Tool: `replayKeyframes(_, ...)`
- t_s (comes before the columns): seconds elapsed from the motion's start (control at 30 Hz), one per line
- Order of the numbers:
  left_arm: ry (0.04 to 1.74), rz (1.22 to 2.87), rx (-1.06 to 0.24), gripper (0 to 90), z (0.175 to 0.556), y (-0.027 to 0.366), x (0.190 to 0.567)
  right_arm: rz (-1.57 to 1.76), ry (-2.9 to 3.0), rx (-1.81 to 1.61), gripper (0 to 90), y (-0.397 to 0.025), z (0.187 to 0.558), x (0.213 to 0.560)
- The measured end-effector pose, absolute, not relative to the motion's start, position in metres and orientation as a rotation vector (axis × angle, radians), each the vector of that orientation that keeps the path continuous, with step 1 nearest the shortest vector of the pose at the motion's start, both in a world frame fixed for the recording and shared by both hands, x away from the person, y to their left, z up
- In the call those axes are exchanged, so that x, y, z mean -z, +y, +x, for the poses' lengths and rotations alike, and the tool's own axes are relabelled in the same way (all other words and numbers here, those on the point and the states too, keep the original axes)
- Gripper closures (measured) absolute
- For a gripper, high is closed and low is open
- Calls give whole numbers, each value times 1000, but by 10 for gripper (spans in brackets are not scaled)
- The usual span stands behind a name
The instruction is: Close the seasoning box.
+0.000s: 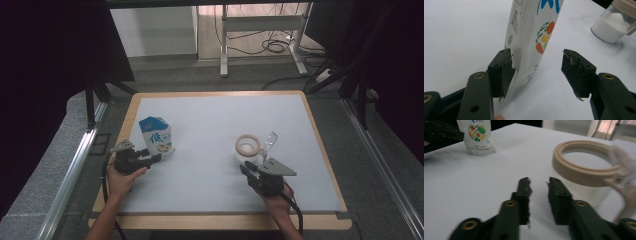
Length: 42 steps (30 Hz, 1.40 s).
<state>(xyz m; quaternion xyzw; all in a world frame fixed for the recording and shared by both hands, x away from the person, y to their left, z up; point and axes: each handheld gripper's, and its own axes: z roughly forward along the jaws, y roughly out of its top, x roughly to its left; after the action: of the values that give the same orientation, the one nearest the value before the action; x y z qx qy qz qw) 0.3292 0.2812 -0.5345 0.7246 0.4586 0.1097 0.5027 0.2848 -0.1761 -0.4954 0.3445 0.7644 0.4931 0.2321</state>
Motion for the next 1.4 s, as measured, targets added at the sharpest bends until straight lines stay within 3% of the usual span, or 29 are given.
replayKeyframes(0.1, 1111, 1758, -262, 411, 328, 281, 535, 946, 2045, -1364, 900, -188, 280, 486)
replayKeyframes(0.43, 1114, 1764, -261, 410, 326, 280, 538, 1062, 1905, -1425, 900, -232, 283, 465)
replayKeyframes(0.9, 1116, 1772, -266, 409, 325, 279, 541, 1105, 1839, -1404, 900, -246, 295, 460)
replayKeyframes(1.4, 1120, 1778, -260, 402, 325, 278, 543, 1074, 1841, -1419, 900, -229, 308, 455)
